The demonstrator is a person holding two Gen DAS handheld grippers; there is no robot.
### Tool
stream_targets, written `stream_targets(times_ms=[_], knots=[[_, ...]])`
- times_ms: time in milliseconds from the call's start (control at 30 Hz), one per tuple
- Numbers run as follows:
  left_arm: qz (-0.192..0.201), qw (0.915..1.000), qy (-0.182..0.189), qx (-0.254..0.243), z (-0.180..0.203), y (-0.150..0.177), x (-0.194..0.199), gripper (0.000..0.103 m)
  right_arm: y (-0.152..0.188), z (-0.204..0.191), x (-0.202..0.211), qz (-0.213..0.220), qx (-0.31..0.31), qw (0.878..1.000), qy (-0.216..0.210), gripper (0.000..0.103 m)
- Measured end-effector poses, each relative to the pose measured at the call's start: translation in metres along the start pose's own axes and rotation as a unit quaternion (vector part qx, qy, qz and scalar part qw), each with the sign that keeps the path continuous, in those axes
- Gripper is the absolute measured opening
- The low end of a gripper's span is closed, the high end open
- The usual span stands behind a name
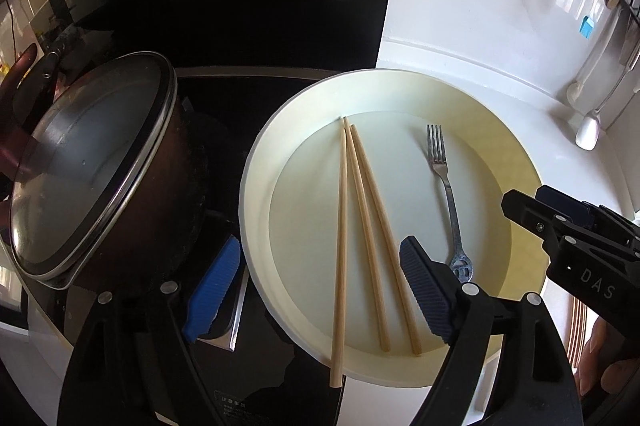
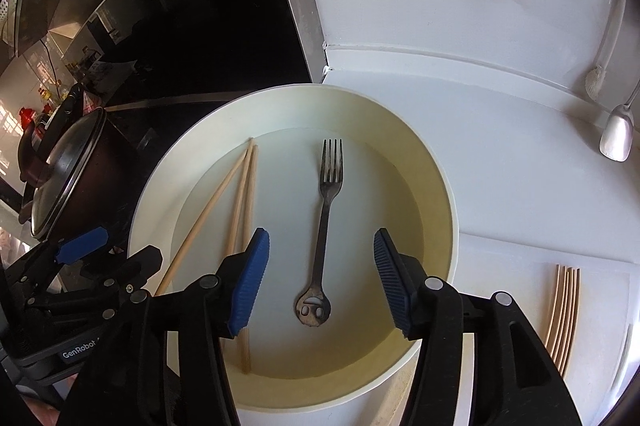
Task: Organize utensils
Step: 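Withdraw both open tools from the bowl back over the cutting board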
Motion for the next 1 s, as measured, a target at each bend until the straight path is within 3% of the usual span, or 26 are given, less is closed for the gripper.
stream_targets(times_ms=[267,600,800,1000], knots=[[0.020,0.9998,0.000,-0.001,0.001,-0.012,0.010,0.081,-0.002,0.006,0.009,0.003,-0.001,1.000,-0.005,0.053],[0.033,0.9989,0.007,-0.034,0.003,-0.017,0.026,0.081,0.001,0.021,0.036,0.043,-0.044,0.998,0.009,0.053],[0.049,0.9962,0.040,-0.060,0.023,-0.016,0.040,0.081,0.012,0.036,0.071,0.079,-0.072,0.994,0.038,0.055],[0.044,0.9905,0.094,-0.091,0.056,-0.006,0.043,0.082,0.049,0.069,0.104,0.089,-0.110,0.986,0.092,0.056]])
Point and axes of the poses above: each gripper's, at about its wrist camera, not at the fingertips, and x roughly against the way its jaws point, z to its right, y to its underside, the point moved 4 cm from there along -x, roughly the way its jaws point, and after that the axes turned 8 degrees about z, right-handed, at the moved point
